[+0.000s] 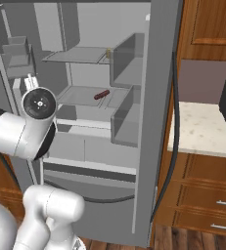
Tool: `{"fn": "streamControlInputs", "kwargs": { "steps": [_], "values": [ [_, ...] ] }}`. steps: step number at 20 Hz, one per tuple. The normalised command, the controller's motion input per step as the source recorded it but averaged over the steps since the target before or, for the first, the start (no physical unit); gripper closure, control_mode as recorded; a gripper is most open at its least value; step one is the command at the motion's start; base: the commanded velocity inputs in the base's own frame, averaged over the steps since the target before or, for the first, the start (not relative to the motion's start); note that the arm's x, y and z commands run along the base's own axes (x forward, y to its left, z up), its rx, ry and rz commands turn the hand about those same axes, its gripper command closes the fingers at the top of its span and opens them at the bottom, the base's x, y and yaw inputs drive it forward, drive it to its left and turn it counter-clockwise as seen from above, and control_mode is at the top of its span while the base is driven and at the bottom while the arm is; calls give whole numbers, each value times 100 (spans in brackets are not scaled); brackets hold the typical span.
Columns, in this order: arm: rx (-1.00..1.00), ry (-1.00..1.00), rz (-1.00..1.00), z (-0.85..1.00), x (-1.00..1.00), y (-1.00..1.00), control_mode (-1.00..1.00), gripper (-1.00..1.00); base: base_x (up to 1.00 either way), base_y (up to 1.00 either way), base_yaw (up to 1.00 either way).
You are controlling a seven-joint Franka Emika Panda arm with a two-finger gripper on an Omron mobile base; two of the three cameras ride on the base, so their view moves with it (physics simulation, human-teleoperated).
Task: Retrieve the sausage and cheese from the fridge and place them on the cutting board on the counter.
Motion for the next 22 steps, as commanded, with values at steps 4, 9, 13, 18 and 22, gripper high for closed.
{"fn": "streamControlInputs", "kwargs": {
  "steps": [4, 9, 13, 18, 22],
  "values": [
    [4, 0, 0, 9, 60, -1, -100, -100, 0, 0, 0],
    [6, 0, 0, 15, 62, 0, -100, -100, 0, 0, 0],
    [5, 0, 0, 20, 48, 0, -100, -100, 0, 0, 0],
    [7, -3, 0, 32, 28, 3, -100, -100, 0, 0, 0],
    [5, -6, 0, 40, 18, 20, -100, -100, 0, 0, 0]
  ]
}}
